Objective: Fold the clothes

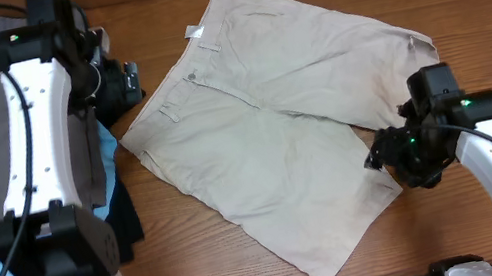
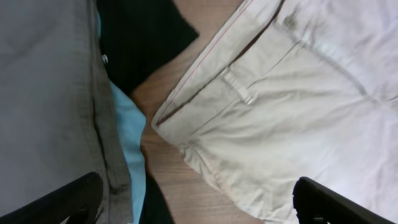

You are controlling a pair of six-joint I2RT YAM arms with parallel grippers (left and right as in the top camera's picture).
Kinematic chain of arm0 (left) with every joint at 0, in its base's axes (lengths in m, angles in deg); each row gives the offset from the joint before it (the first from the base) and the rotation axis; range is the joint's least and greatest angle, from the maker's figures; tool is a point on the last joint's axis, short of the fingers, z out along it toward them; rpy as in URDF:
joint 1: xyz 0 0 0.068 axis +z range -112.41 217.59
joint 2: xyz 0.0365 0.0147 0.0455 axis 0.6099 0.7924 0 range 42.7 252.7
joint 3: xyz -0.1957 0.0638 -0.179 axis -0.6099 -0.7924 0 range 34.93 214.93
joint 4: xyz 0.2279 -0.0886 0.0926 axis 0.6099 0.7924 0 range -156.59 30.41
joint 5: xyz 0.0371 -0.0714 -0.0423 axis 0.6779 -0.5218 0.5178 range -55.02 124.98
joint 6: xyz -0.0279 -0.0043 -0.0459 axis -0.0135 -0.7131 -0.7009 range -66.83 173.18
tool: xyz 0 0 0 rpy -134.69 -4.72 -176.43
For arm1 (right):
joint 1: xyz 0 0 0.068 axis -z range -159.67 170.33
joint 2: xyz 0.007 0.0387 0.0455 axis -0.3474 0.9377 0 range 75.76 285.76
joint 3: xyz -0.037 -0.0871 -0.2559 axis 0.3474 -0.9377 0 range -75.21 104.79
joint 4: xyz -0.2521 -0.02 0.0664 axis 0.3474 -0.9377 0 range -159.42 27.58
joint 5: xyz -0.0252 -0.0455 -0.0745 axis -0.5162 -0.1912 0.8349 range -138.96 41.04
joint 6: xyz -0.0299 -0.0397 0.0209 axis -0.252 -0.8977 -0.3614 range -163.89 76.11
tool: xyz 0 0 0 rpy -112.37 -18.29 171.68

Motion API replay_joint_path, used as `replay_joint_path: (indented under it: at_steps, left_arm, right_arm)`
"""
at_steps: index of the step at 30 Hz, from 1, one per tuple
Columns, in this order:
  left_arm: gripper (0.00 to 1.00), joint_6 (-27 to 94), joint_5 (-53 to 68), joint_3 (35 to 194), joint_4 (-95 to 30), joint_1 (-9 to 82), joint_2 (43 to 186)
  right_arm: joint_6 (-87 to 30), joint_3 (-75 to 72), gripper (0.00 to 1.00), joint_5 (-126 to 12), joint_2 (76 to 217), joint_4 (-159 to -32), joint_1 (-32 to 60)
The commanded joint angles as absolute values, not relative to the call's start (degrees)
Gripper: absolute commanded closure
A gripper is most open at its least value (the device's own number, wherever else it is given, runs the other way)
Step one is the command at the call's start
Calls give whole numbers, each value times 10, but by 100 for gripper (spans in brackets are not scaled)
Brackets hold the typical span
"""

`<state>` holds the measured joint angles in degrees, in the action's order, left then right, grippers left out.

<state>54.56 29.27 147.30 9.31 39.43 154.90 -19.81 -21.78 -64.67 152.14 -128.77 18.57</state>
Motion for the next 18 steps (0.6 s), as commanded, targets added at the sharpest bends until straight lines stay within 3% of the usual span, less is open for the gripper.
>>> replay_joint_path:
  at_steps: [1,3,4,18]
  left_arm:
    - [0,538,275,1476,85,388,1527]
    - [0,538,275,1476,85,387,1528]
    - [0,538,275,1476,84,387,1528]
    - [0,538,275,1476,74,387,1528]
  right_arm:
    - [-185,-257,74,-663,1534,-1241,184]
    - [-185,-269,93,-672,1548,-1220,184]
    - [-185,-274,96,-676,1557,-1212,184]
    - [-184,-282,96,-692,1683,-1160,158]
